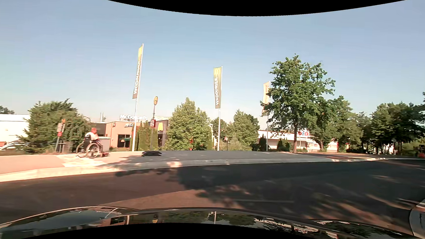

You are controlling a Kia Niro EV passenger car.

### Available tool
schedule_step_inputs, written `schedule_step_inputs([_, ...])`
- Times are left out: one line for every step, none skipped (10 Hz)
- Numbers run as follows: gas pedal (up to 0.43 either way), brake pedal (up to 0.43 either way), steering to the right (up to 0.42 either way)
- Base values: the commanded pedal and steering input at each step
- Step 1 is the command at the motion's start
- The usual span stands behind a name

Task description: Follow the waypoints while adhering to traffic rules and regulations

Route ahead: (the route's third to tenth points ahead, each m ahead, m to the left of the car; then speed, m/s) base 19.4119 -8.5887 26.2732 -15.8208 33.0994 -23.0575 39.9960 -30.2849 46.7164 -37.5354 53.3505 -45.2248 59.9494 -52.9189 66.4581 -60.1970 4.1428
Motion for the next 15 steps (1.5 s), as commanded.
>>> schedule_step_inputs([0.15,0.0,0.432])
schedule_step_inputs([0.157,0.0,0.42])
schedule_step_inputs([0.157,0.0,0.406])
schedule_step_inputs([0.157,0.0,0.398])
schedule_step_inputs([0.157,0.0,0.393])
schedule_step_inputs([0.157,0.0,0.389])
schedule_step_inputs([0.157,0.0,0.386])
schedule_step_inputs([0.169,0.0,0.381])
schedule_step_inputs([0.169,0.0,0.371])
schedule_step_inputs([0.177,0.0,0.361])
schedule_step_inputs([0.177,0.0,0.352])
schedule_step_inputs([0.177,0.0,0.334])
schedule_step_inputs([0.177,0.0,0.316])
schedule_step_inputs([0.177,0.0,0.301])
schedule_step_inputs([0.177,0.0,0.279])
